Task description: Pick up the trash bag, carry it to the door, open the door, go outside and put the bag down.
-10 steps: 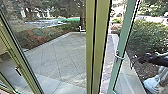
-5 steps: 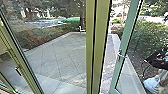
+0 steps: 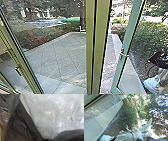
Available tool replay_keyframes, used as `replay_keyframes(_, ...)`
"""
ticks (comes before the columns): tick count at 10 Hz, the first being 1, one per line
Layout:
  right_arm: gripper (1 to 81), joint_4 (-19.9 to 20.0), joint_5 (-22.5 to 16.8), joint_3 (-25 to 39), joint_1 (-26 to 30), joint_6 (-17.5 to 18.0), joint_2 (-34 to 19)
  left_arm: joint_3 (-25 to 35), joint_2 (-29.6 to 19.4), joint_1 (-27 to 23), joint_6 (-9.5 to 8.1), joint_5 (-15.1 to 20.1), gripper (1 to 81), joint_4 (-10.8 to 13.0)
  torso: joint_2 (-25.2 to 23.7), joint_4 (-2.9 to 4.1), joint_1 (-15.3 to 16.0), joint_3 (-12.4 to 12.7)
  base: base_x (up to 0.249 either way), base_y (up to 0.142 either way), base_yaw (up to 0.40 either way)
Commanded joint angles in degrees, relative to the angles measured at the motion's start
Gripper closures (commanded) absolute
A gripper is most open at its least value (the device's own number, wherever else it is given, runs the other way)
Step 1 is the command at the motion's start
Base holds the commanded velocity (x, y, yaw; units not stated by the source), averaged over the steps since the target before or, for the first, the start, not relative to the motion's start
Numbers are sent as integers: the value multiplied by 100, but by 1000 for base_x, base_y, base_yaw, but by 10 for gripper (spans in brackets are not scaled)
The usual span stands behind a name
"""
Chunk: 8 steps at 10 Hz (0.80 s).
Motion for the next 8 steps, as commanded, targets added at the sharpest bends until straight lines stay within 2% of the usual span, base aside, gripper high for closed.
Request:
replay_keyframes(1,10,-375,-100,-466,1039,-154,-231,32,35,-107,12,462,811,-15,0,0,0,0,0,0,0)
replay_keyframes(4,10,-331,225,-1065,1074,-366,-231,23,26,-98,13,462,811,-15,0,0,0,0,0,0,0)
replay_keyframes(8,10,-269,437,-1188,1171,-427,-460,23,35,-80,21,462,811,-15,0,0,0,0,0,0,0)
